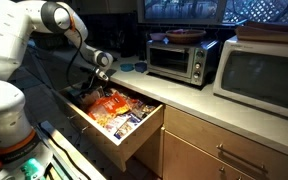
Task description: Put the book inside the drawer
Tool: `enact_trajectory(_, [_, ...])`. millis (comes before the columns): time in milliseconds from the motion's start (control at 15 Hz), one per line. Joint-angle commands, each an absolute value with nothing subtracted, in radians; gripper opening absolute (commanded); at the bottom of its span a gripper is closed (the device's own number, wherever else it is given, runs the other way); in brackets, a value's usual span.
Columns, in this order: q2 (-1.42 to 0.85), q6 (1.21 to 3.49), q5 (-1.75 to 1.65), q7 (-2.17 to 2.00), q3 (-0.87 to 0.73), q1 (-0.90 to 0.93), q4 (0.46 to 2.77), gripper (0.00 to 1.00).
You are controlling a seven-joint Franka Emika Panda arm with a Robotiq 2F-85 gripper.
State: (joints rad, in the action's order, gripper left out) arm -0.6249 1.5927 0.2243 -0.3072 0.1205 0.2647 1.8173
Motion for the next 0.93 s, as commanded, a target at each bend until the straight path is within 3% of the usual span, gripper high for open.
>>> enact_trajectory(0, [-0.631, 1.6, 0.26, -0.248, 0.137, 0.242, 1.824, 0.08])
enact_trajectory(867, [-0.686, 1.605, 0.223, -0.289, 0.116, 0.263, 1.814, 0.08])
